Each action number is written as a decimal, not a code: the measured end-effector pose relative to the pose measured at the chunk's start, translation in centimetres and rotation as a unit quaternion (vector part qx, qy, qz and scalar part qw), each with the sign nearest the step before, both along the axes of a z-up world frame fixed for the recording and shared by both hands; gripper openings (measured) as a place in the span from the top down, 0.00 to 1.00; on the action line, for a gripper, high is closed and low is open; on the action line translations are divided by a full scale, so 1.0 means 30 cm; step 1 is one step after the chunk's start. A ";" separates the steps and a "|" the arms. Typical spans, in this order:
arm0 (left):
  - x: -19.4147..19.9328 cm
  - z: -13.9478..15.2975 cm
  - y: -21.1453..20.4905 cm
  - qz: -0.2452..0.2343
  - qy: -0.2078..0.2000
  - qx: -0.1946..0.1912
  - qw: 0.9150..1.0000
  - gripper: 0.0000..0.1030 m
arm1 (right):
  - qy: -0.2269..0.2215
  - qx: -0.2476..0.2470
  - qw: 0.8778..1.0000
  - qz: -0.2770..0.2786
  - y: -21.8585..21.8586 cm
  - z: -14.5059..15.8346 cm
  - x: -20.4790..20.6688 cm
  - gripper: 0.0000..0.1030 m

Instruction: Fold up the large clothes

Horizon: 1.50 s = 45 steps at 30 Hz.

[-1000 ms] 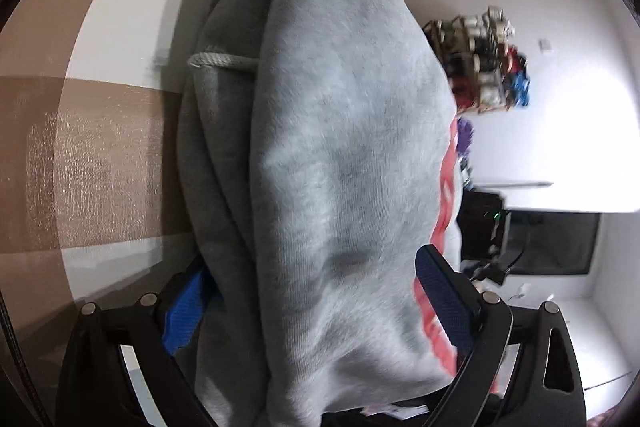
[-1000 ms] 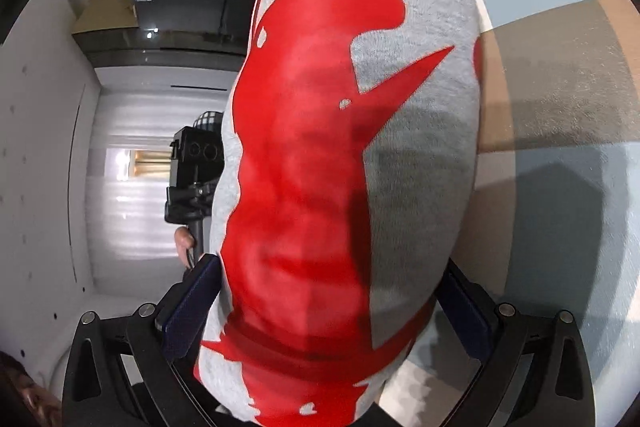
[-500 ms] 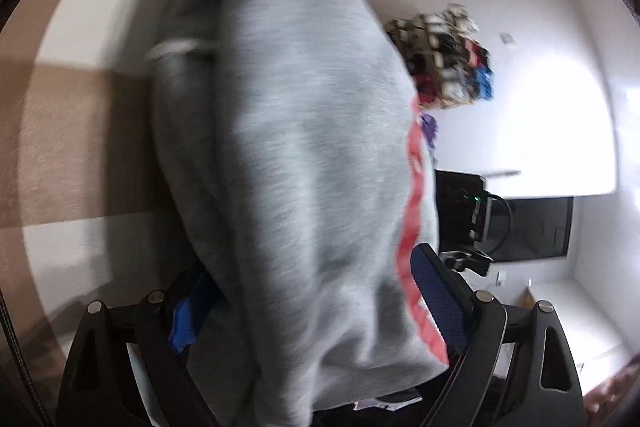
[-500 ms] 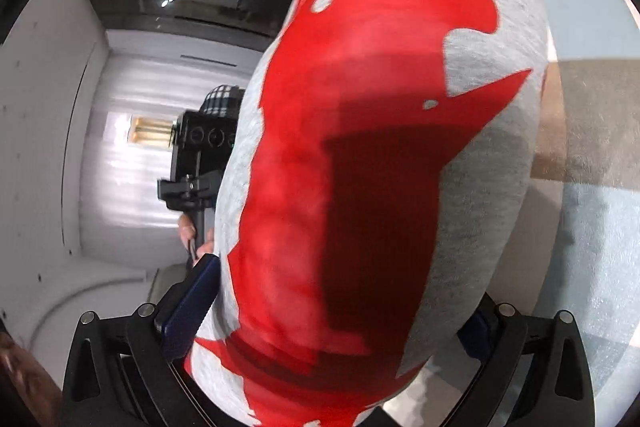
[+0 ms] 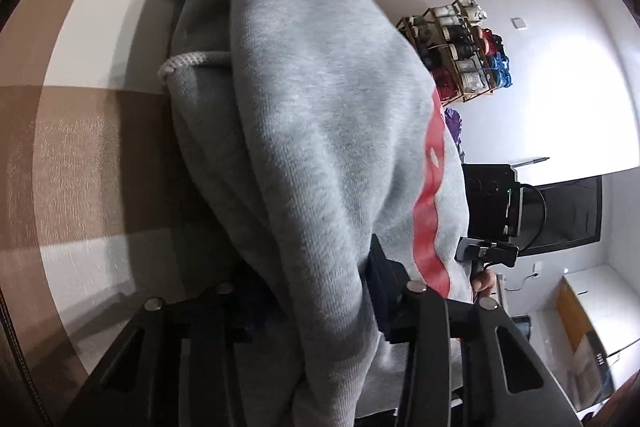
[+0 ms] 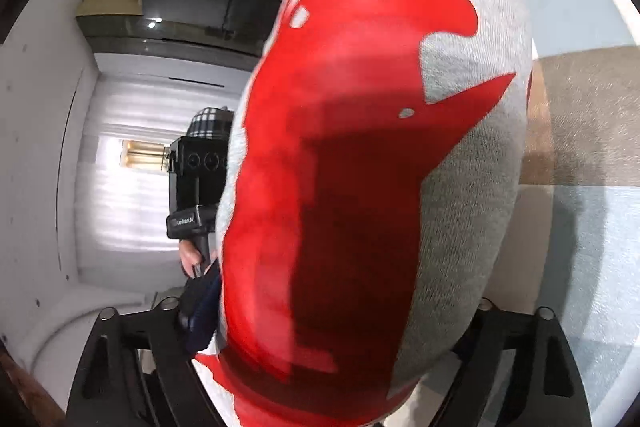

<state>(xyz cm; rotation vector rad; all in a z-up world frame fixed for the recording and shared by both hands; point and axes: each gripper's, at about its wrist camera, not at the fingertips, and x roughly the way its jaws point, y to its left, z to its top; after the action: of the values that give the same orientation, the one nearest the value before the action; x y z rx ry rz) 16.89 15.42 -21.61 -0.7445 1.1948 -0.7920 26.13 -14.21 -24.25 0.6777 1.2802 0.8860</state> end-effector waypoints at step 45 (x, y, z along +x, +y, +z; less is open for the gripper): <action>0.165 0.325 -1.432 -0.212 -0.127 0.024 0.969 0.76 | -0.054 -0.105 0.968 -0.221 -1.871 0.482 -0.245 0.13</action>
<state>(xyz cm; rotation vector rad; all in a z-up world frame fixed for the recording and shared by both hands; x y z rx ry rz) 21.84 -27.54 -11.86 -0.3327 1.1475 -1.1690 18.78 -70.34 -9.78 0.6995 1.0503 0.4100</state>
